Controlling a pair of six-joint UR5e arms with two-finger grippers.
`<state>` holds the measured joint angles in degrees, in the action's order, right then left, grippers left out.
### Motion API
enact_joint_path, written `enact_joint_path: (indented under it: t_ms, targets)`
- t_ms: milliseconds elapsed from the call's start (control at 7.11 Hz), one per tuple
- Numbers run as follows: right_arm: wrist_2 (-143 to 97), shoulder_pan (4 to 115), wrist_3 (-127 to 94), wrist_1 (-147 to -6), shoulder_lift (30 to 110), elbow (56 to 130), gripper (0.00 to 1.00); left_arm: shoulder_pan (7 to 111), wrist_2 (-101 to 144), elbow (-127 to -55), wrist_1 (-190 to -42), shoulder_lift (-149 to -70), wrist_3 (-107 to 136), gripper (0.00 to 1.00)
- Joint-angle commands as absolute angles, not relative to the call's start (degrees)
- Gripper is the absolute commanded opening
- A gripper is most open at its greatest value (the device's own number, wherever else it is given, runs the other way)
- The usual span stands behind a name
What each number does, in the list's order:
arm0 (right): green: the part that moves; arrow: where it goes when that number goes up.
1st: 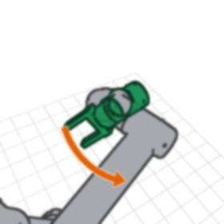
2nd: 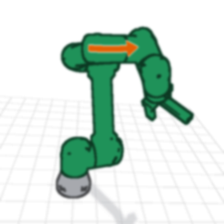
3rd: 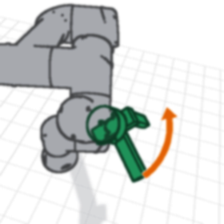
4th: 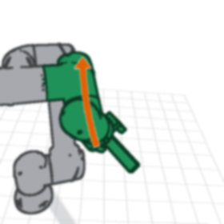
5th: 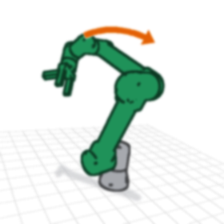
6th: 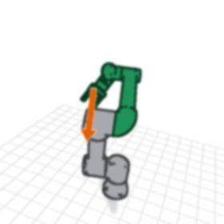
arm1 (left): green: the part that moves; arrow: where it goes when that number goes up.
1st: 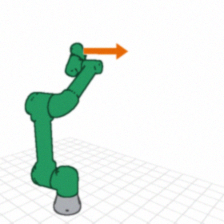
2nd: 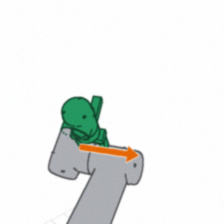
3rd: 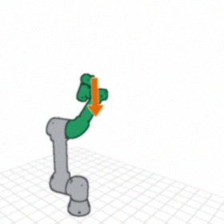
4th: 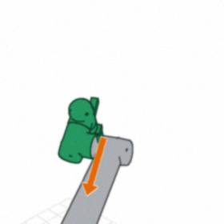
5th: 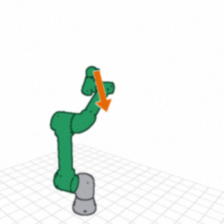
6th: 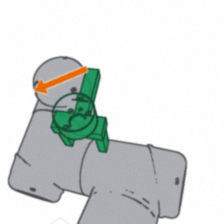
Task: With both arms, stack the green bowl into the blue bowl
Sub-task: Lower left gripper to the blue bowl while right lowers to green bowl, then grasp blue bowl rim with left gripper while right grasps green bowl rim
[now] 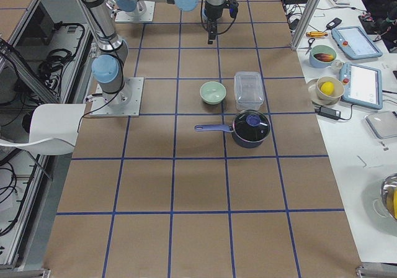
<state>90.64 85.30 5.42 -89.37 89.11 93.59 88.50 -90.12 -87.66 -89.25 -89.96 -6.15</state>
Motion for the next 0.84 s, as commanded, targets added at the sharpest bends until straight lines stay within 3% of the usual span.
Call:
enact_joint_path:
  t_ms: [0, 141, 422, 703]
  targets:
    - [94.4, 77.0, 10.6, -91.4, 87.0, 94.1, 1.0, 88.2, -90.4, -89.3, -90.9, -90.4, -5.4, 1.0]
    - [94.0, 73.2, 18.0, -95.8, 85.4, 94.7, 1.0, 88.2, -89.7, -90.8, -90.4, -93.0, -4.9, 1.0]
    - [93.7, 69.4, 24.2, -101.1, 80.2, 97.3, 1.0, 88.7, -89.2, -99.4, -71.1, -100.3, -2.4, 1.0]
    - [92.6, 68.3, 28.3, -109.5, 78.3, 104.5, 1.0, 90.9, -89.9, -105.9, -63.2, -104.5, -2.6, 1.0]
